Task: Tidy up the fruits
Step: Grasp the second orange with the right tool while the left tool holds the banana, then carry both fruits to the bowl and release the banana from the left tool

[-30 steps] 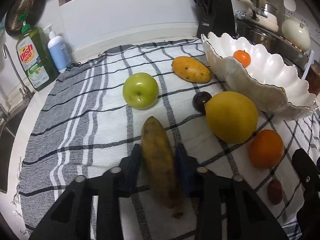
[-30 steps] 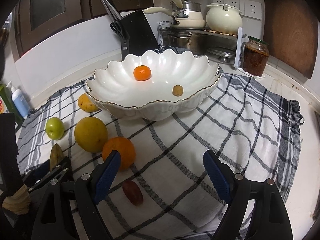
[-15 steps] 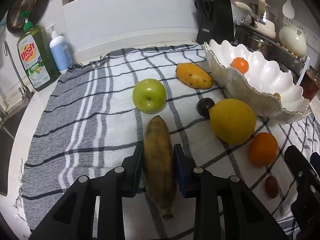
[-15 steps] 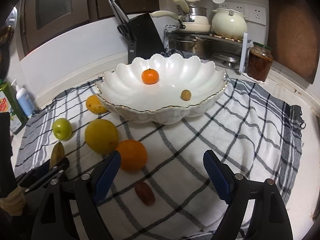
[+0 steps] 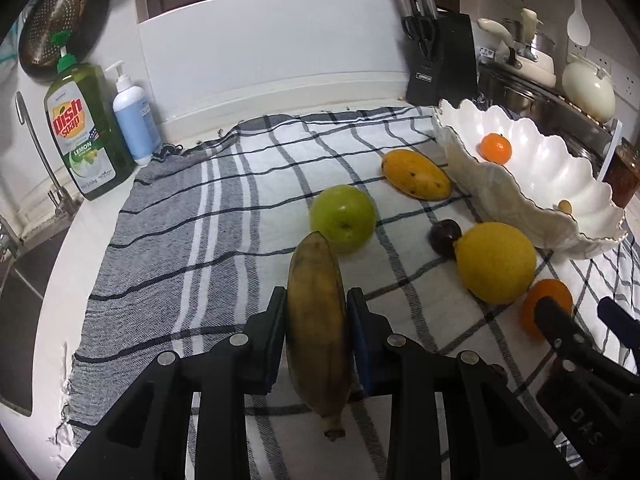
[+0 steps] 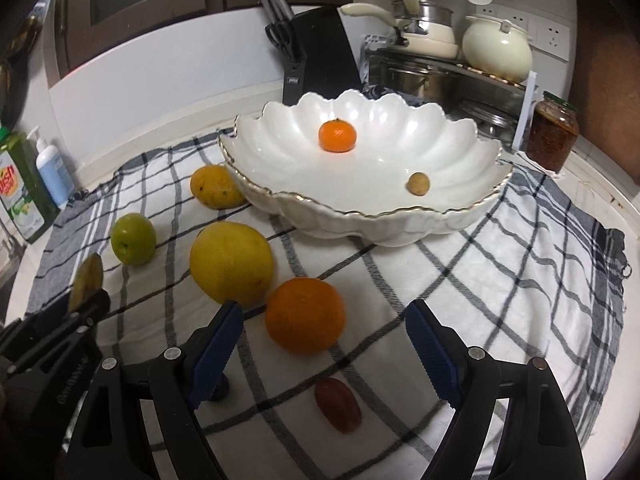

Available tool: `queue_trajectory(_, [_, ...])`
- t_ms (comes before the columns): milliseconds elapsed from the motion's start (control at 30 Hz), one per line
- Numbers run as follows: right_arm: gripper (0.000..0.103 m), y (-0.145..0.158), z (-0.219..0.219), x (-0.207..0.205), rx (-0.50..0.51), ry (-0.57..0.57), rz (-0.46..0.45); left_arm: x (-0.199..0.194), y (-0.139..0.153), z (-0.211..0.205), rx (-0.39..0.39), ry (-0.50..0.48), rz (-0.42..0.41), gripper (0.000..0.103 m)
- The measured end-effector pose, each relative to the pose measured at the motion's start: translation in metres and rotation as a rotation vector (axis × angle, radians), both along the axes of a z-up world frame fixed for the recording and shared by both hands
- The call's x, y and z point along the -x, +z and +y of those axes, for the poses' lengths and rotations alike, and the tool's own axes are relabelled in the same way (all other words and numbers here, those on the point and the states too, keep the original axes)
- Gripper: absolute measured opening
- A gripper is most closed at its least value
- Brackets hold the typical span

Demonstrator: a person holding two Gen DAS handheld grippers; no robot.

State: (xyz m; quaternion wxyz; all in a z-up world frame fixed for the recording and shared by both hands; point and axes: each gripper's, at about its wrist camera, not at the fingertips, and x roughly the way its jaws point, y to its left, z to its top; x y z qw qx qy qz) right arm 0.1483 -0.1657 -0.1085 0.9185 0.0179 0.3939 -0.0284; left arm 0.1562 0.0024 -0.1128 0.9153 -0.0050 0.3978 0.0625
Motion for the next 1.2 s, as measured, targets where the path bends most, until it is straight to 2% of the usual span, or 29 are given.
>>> queue_trajectory(100, [0.077, -0.006, 0.005, -0.006, 0.014, 0.007, 0.019, -0.003, -0.003, 0.005, 0.007, 0.001, 0.007, 0.03])
queue_trajectory(167, [0.067, -0.01, 0.008, -0.011, 0.023, 0.018, 0.037, -0.005, -0.005, 0.007, 0.014, 0.002, 0.012, 0.03])
queue_trajectory(233, [0.062, -0.014, 0.01, -0.014, 0.024, 0.023, 0.058, -0.006, -0.006, 0.009, 0.02, 0.0, 0.015, 0.03])
queue_trajectory(300, [0.05, -0.019, 0.01, -0.017, 0.018, 0.026, 0.077, -0.006, -0.006, 0.01, 0.024, -0.002, 0.016, 0.03])
queue_trajectory(333, [0.047, -0.02, 0.01, -0.018, 0.016, 0.028, 0.084, -0.006, -0.006, 0.01, 0.025, -0.003, 0.015, 0.03])
queue_trajectory(733, [0.046, -0.004, 0.009, -0.007, 0.012, 0.026, 0.046, 0.0, 0.009, 0.007, 0.032, -0.022, -0.016, 0.03])
queue_trajectory(1200, [0.046, 0.055, -0.027, 0.006, -0.024, -0.037, -0.081, -0.009, 0.073, -0.033, 0.037, -0.16, -0.114, 0.03])
